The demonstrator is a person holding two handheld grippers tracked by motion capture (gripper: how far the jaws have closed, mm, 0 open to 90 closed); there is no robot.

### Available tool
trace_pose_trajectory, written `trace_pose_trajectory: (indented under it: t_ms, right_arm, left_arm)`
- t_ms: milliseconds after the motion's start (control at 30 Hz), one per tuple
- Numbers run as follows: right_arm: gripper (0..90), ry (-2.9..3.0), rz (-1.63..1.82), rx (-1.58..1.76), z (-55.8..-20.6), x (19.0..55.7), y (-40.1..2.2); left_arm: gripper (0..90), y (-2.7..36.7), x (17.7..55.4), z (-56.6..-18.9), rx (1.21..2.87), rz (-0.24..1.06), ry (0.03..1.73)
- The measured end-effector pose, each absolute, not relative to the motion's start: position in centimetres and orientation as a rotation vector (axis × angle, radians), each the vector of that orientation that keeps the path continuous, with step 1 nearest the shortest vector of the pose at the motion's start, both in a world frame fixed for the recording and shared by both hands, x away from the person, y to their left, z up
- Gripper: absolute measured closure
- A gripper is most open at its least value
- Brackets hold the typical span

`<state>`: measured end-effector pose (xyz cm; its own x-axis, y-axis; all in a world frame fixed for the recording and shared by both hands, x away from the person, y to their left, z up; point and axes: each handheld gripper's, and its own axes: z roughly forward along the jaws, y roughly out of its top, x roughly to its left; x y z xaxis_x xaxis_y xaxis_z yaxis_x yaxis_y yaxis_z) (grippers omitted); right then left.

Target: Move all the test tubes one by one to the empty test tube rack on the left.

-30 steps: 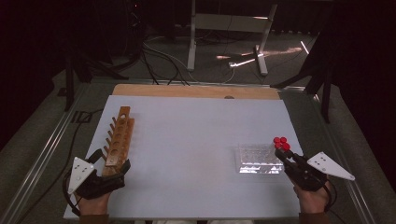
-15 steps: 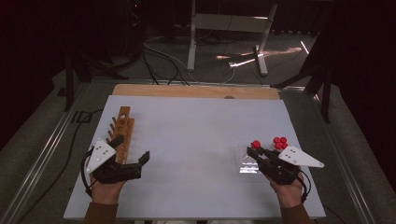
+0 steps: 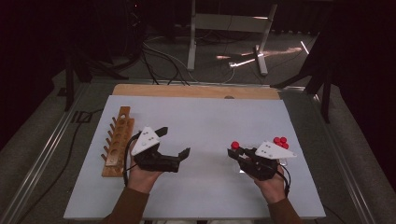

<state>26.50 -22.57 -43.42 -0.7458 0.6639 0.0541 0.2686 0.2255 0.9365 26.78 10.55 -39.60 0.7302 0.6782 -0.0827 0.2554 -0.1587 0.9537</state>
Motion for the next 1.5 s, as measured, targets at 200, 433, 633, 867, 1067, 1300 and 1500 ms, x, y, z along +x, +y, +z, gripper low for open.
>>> trace_pose_trajectory:
  t_ms: [200,433,633,867,1067,1300,1500]
  right_arm:
    - [74.3,2.202,1.513,0.841,-44.0,26.7,-21.5]
    - [74.3,2.221,1.518,0.837,-44.1,26.6,-21.0]
    - [74.3,2.242,1.514,0.82,-44.4,26.5,-20.4]
    - [74.3,2.25,1.515,0.807,-44.4,26.4,-20.2]
    - [74.2,2.262,1.51,0.803,-44.6,26.3,-20.0]
    - [58.6,2.257,1.528,0.81,-44.7,26.4,-20.2]
    - [25.5,2.221,1.525,0.861,-44.6,26.3,-20.9]
  left_arm:
    - [0.6,7.4,27.3,-39.4,1.769,0.349,0.666]
    - [7.1,4.0,27.6,-40.0,1.821,0.271,0.619]
    - [33.1,2.8,27.8,-40.1,1.833,0.26,0.583]
    - [52.3,1.3,28.0,-40.8,1.891,0.219,0.55]
    - [69.2,0.6,28.2,-41.2,1.935,0.202,0.551]
    - [71.1,0.9,28.2,-41.0,1.925,0.218,0.561]
    - [71.1,2.0,28.5,-40.5,1.891,0.242,0.597]
